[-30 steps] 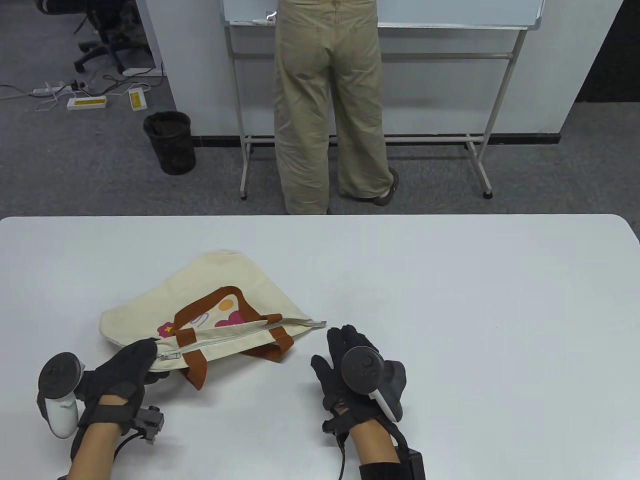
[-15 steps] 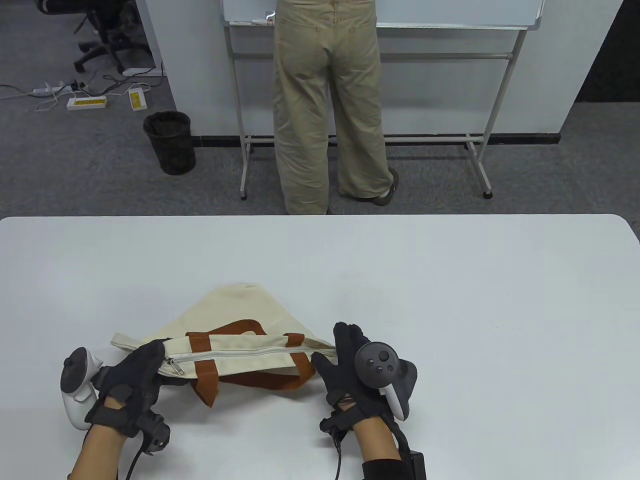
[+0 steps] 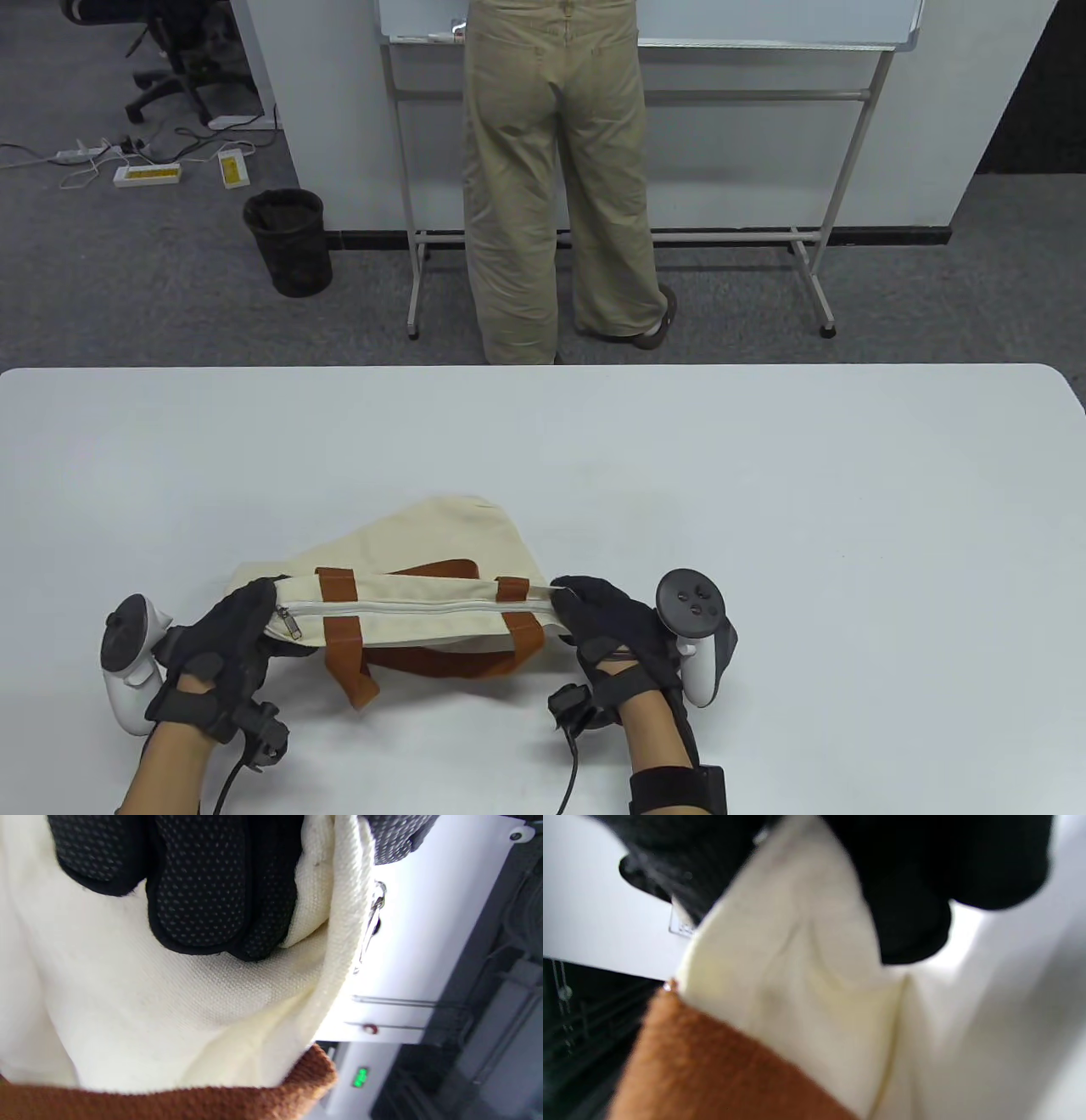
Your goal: Unzip the canvas bag
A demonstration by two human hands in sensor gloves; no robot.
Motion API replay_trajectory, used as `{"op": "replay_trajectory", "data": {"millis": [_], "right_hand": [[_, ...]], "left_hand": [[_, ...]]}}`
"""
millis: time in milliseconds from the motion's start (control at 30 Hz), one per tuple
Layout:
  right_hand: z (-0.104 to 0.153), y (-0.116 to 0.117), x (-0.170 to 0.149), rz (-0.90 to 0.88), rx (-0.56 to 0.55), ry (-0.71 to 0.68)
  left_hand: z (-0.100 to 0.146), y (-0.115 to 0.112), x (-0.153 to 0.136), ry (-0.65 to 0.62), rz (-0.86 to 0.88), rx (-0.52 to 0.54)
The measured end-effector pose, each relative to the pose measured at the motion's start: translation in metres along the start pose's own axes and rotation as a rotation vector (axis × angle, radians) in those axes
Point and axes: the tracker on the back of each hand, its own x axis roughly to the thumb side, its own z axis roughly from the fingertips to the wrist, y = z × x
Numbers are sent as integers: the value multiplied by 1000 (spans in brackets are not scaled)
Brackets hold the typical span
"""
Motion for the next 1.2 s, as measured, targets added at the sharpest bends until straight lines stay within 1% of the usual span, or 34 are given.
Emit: {"op": "replay_trajectory", "data": {"millis": [67,233,367,467,567,600,667,733,800,833,867,967,1033,1100,1200], "right_hand": [[-2,-3,-2,-93,5,-4],[-4,-4,-5,-223,50,-8],[-6,-2,-9,-341,100,4],[-8,1,-14,-434,164,28],[-9,2,-15,-463,182,33],[-9,1,-14,-440,174,33],[-7,-4,-10,-318,122,31],[-4,-11,-4,-110,23,9],[0,-15,0,77,-28,-5],[1,-16,0,142,-37,-7],[3,-16,1,187,-57,-25],[7,-18,11,201,-142,-52],[12,-18,25,348,-239,-118],[17,-15,41,495,-292,-189],[22,-9,58,555,-266,-256]], "left_hand": [[1,2,-3,31,-21,22],[0,3,-8,62,-48,39],[0,2,-12,78,-52,45],[0,2,-15,88,-45,46],[0,0,-14,90,-34,39],[0,0,-15,93,-25,41],[1,-1,-16,105,-17,51],[0,-3,-18,113,-30,56],[-1,-4,-18,110,-33,57],[-1,-5,-17,108,-32,51],[-1,-6,-17,106,-34,46],[-2,-8,-16,102,-28,49],[-1,-8,-16,101,-28,51],[-1,-8,-16,99,-30,58],[-1,-9,-17,101,-12,75]]}}
